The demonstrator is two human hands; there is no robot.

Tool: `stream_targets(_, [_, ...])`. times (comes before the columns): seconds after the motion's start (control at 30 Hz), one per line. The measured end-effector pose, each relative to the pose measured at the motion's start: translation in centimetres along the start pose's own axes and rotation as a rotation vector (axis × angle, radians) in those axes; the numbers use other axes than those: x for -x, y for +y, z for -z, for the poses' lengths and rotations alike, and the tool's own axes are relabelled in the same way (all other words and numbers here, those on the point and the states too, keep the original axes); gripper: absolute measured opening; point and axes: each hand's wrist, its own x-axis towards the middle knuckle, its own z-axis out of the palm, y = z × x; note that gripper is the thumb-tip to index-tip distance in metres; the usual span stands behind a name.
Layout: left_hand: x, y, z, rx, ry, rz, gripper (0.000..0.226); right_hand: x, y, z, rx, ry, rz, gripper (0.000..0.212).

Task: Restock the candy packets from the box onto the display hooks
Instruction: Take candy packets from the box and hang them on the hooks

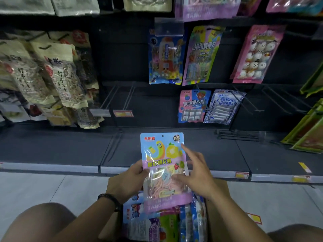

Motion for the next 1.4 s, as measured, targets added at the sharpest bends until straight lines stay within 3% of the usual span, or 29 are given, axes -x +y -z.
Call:
stream_targets(0.13, [2.0, 3.2, 0.7, -0.011, -0.14, -0.042, 0.033, 0.1, -0.7, 2.1, -0.172, -0.014, 0.023, 0.106])
stream_targets(0.27, [3.2, 7.4, 0.6, 0.164, -0.2, -0.114, 0.035, 0.2, -3.0, 4.0, -0.22, 0.019, 0.056, 0.095])
stream_targets(0.33, [2.9, 9.2, 0.7, 0.153, -0.119, -0.207, 0.057, -0.2, -4.5, 5.4, -0.199, 0.033, 0.08, 0.094])
stream_targets(0.43, [2.8, 13.7, 1.2, 0.023, -0.024, -0.394, 0.11, -1.3, -7.5, 7.8, -0.164, 0.061, 0.145, 0.095])
stream_targets(0.5, [2.6, 17.3, 1.7, 0.006, -0.005, -0.509, 0.119, -2.1, -10.0, 9.6, -0.132, 0.092, 0.206, 0.099])
stream_targets(0.67, [1.3, 26.4, 3.1, -0.105, 0.076, -0.727, 0.104, -4.3, -17.2, 14.9, 0.032, 0.249, 0.346, 0.113])
stream_targets(0.93, [-0.7, 40.7, 6.5, -0.35, 0.202, -0.927, 0.111, -8.8, -28.4, 24.6, 0.207, 0.41, 0.487, 0.118])
stream_targets(1.1, [-1.4, 47.8, 7.6, -0.523, 0.286, -1.021, 0.107, -11.4, -33.5, 29.0, 0.286, 0.484, 0.517, 0.121])
stream_targets(1.2, [-1.8, 51.4, 7.8, -0.526, 0.332, -1.067, 0.104, -12.8, -36.0, 31.1, 0.291, 0.533, 0.522, 0.13])
stream_targets(1.4, [-3.5, 56.0, 7.6, -0.565, 0.385, -1.112, 0.103, -15.1, -38.5, 34.2, 0.279, 0.607, 0.519, 0.127])
